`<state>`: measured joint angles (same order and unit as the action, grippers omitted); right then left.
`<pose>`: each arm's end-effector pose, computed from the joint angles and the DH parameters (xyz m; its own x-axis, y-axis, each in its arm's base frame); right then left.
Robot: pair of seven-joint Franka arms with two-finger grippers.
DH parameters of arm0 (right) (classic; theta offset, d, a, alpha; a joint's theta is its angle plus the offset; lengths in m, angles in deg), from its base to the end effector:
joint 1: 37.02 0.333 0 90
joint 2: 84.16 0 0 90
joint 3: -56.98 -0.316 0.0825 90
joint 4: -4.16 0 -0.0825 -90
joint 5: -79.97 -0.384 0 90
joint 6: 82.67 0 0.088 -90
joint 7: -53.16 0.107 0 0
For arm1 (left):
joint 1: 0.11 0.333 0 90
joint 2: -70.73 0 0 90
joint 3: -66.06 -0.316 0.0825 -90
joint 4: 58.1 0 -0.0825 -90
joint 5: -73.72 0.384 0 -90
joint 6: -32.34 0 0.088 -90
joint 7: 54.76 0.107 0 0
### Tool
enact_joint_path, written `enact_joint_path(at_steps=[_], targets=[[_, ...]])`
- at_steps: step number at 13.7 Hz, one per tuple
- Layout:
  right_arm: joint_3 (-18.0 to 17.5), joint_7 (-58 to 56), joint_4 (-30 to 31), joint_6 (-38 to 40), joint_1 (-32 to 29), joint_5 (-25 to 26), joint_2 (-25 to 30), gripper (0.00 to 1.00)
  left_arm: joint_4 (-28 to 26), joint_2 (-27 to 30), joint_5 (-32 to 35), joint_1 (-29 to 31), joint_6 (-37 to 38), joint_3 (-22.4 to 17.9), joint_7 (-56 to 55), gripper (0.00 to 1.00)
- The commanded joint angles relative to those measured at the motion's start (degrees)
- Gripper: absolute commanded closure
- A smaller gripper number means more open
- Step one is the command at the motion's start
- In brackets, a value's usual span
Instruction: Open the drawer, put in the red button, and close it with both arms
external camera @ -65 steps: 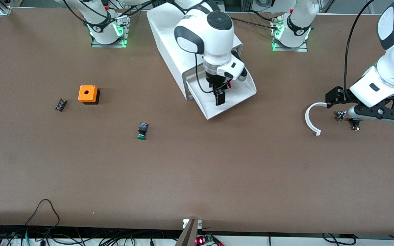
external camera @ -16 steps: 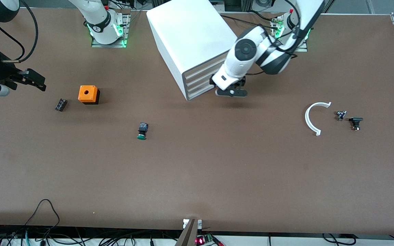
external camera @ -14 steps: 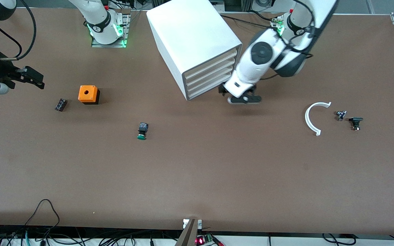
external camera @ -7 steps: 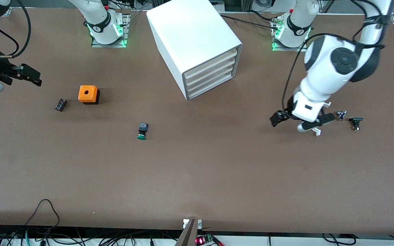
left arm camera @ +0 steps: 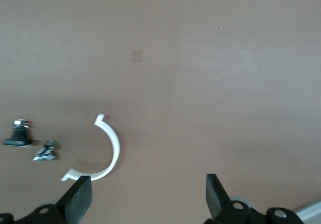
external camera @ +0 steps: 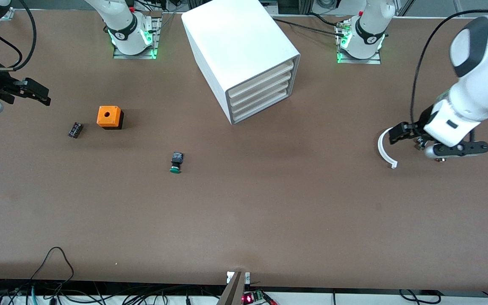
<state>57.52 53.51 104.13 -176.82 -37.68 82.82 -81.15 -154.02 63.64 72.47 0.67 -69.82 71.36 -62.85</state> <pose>0.5394 -0.0164 0.5772 0.9985 -0.0234 -0.0488 -0.0210 -0.9986 0.0492 0.5981 -0.0466 0.5224 0.9976 0.0673 -0.0189 0.0679 -0.9972 0.0303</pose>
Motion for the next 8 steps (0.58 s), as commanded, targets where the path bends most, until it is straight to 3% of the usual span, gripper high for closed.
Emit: enact_joint_path(at_steps=[1, 5, 8], targets=[[-0.2, 0.6, 0.2, 0.9, -0.2, -1.2, 1.4, 0.00, 5.4, 0.2, -1.2, -0.4, 7.0, -4.8, 11.5, 0.00], [-0.3, 0.7, 0.3, 1.9, -0.2, -1.4, 2.5, 0.00, 11.2, 0.7, -1.2, -0.4, 13.5, -6.2, 12.8, 0.00], [-0.3, 0.7, 0.0, 2.0, -0.2, -1.4, 2.5, 0.00, 11.5, 0.7, -0.8, -0.3, 14.4, -6.3, 13.3, 0.00]])
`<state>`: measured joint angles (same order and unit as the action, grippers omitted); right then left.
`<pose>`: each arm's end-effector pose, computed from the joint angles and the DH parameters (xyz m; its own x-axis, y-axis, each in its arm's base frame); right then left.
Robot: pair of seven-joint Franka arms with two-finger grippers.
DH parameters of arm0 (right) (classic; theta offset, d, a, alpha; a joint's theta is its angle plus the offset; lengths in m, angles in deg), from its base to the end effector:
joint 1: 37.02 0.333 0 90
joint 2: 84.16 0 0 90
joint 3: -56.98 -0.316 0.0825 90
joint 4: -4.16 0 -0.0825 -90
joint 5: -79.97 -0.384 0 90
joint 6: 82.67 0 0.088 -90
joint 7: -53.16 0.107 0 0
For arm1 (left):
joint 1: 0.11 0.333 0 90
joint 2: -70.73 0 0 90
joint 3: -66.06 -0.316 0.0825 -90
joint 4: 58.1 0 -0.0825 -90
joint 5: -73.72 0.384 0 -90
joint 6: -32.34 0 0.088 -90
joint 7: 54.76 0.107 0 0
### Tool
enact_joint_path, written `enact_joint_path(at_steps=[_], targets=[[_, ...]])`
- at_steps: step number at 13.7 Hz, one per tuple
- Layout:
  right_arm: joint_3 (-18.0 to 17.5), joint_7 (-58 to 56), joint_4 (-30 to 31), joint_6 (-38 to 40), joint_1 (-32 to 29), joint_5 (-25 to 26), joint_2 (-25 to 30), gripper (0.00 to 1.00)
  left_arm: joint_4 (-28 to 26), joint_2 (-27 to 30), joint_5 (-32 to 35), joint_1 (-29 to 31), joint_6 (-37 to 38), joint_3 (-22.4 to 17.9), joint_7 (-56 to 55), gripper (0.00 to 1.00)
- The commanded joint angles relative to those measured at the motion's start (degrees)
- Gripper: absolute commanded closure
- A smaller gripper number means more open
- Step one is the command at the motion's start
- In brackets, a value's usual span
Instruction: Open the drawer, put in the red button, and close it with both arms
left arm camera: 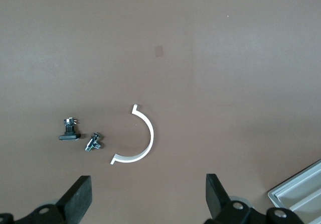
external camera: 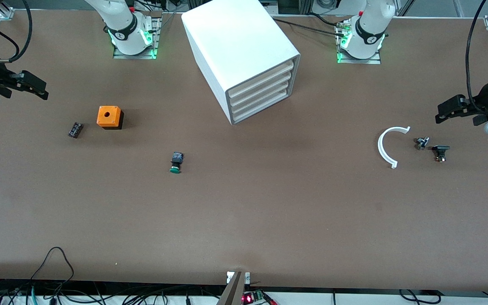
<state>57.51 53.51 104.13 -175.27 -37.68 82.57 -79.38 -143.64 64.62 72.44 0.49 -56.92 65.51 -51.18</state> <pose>0.5286 -0.0158 0.5914 0.9987 -0.0247 -0.0450 -0.0227 -0.9987 0.0447 0.5853 0.0090 0.5993 0.9983 -0.0427 -0.0403 -0.0418 -0.9988 0.0239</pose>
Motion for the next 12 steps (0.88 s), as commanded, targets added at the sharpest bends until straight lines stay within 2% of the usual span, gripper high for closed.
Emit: enact_joint_path(at_steps=[1, 12], targets=[[-0.3, 0.8, -0.1, 0.4, -0.2, -1.1, 0.8, 0.00, 1.1, -0.3, -0.6, -0.3, 1.5, -0.5, 1.7, 0.00], [0.1, 0.7, 0.0, 0.3, -0.2, -1.4, 0.7, 0.00, 1.3, -0.2, 0.1, -0.5, 1.6, 0.3, 1.2, 0.00]])
